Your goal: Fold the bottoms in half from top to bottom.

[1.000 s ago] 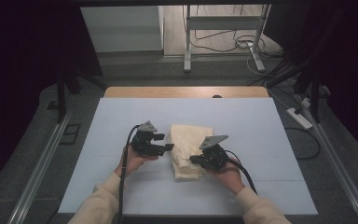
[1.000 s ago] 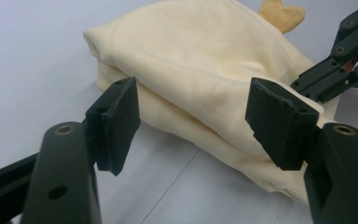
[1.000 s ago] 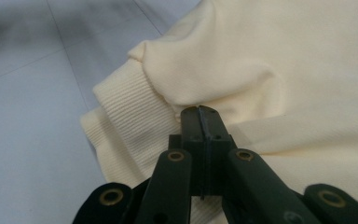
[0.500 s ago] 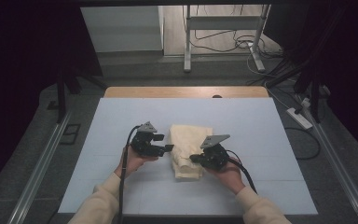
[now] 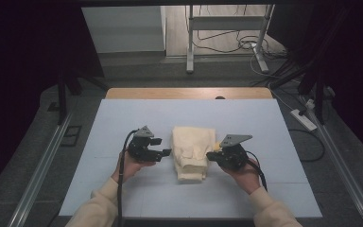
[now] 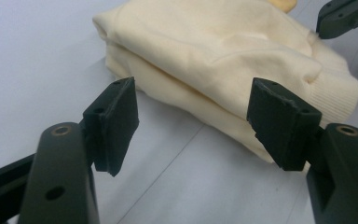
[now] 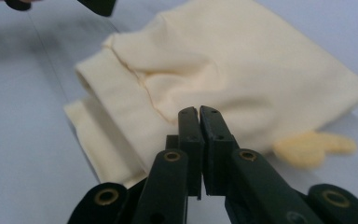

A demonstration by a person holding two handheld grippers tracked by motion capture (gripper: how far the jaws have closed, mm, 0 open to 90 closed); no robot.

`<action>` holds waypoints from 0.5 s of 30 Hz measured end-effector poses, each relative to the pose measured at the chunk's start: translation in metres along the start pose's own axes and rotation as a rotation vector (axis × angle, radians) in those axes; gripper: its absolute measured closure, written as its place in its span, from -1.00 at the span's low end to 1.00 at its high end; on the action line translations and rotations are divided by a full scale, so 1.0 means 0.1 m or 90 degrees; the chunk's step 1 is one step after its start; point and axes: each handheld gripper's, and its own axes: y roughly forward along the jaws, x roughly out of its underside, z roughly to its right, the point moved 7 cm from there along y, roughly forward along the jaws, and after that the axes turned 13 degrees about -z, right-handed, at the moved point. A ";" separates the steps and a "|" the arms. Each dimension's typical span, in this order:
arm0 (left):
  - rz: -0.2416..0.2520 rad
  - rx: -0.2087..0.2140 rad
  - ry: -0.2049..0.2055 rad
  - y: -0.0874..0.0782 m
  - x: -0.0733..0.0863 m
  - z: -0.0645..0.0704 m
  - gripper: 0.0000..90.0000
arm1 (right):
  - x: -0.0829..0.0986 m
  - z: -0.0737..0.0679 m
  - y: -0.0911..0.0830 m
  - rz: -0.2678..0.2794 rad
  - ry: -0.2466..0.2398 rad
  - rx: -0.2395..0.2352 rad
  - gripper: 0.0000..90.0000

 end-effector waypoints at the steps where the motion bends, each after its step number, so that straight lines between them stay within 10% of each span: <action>1: -0.002 -0.001 0.000 -0.01 0.02 0.00 -0.27 | 0.03 0.02 -0.01 -0.004 0.004 0.005 0.88; 15: -0.009 -0.010 -0.019 -0.12 0.32 -0.03 -0.28 | 0.38 0.17 -0.16 -0.015 0.035 0.045 0.09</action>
